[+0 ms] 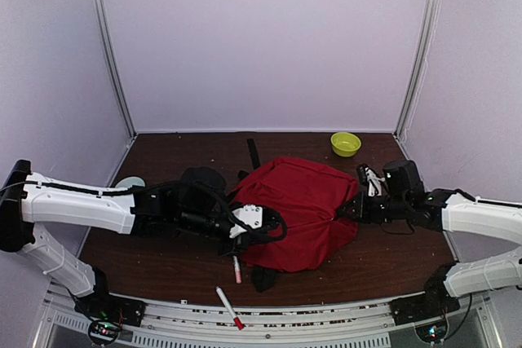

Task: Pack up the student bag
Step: Zip the student bag into the largest pocket of the bag.

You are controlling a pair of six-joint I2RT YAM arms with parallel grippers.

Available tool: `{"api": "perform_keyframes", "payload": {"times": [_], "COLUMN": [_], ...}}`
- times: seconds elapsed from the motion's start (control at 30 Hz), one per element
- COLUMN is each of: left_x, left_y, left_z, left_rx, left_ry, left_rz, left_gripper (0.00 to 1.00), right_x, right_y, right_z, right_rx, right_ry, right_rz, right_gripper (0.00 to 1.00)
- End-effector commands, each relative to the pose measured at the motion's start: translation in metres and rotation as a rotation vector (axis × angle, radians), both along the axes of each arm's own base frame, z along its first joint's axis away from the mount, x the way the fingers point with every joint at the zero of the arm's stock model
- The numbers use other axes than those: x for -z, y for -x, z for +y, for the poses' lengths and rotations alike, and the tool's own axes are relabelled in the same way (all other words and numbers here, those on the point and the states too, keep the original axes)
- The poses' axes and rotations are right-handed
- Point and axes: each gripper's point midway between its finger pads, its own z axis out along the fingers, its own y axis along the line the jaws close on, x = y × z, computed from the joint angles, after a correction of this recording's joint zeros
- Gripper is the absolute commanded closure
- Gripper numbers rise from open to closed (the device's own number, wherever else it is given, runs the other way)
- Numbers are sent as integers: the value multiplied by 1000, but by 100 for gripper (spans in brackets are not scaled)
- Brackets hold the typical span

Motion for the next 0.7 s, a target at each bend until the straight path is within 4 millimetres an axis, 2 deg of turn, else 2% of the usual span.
{"api": "perform_keyframes", "payload": {"times": [0.0,0.37,0.5,0.67], "left_x": [-29,-65,-66,-66], "left_y": [12,31,36,44], "left_z": [-7,-40,-45,-69], "left_rx": [52,142,157,171], "left_ry": [70,101,112,138], "left_rz": [39,11,27,73], "left_gripper": [100,100,100,100], "right_x": [-1,-15,-15,-14], "right_y": [-26,-19,-15,-11], "right_z": [-47,-67,-81,-92], "right_rx": [177,213,244,274], "right_ry": [137,168,193,202], "right_rz": [-55,-80,-83,-86], "right_gripper": [100,100,100,100]}}
